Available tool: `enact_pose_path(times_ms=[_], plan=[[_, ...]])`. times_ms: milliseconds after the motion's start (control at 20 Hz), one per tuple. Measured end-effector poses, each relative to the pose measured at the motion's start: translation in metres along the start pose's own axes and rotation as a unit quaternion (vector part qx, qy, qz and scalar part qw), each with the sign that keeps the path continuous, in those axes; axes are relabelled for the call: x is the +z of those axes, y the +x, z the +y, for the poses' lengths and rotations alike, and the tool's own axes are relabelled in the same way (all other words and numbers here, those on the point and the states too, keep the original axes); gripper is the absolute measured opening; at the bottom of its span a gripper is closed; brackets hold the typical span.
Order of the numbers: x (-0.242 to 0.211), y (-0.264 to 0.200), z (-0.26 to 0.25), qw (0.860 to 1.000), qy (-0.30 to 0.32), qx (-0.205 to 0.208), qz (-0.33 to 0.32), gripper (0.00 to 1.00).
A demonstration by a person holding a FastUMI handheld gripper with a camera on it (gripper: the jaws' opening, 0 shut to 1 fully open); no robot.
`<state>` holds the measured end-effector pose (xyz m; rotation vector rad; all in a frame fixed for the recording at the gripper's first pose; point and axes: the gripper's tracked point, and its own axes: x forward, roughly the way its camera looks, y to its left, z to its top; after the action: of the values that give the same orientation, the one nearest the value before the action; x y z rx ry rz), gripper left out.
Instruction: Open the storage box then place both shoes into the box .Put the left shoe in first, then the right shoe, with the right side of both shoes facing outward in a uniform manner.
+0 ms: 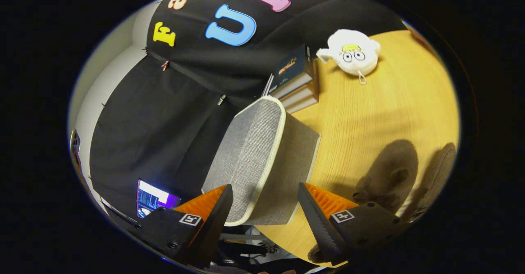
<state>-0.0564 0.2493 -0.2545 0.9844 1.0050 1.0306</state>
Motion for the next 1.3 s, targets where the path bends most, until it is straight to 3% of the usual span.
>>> enact_pose_path(times_ms=[300,500,750,850,950,1300], plan=[[-0.007,0.025,0.015,0.988,0.127,0.082,0.013,0.97],[-0.021,0.038,0.023,0.982,0.154,0.101,0.038,0.95],[-0.003,0.032,0.036,0.974,0.194,0.116,0.023,0.34],[0.014,0.027,0.035,0.978,0.180,0.106,-0.008,0.10],[0.011,0.018,0.056,0.980,0.156,0.120,-0.015,0.05],[0.024,0.016,0.096,0.993,0.073,0.085,-0.040,0.07]])
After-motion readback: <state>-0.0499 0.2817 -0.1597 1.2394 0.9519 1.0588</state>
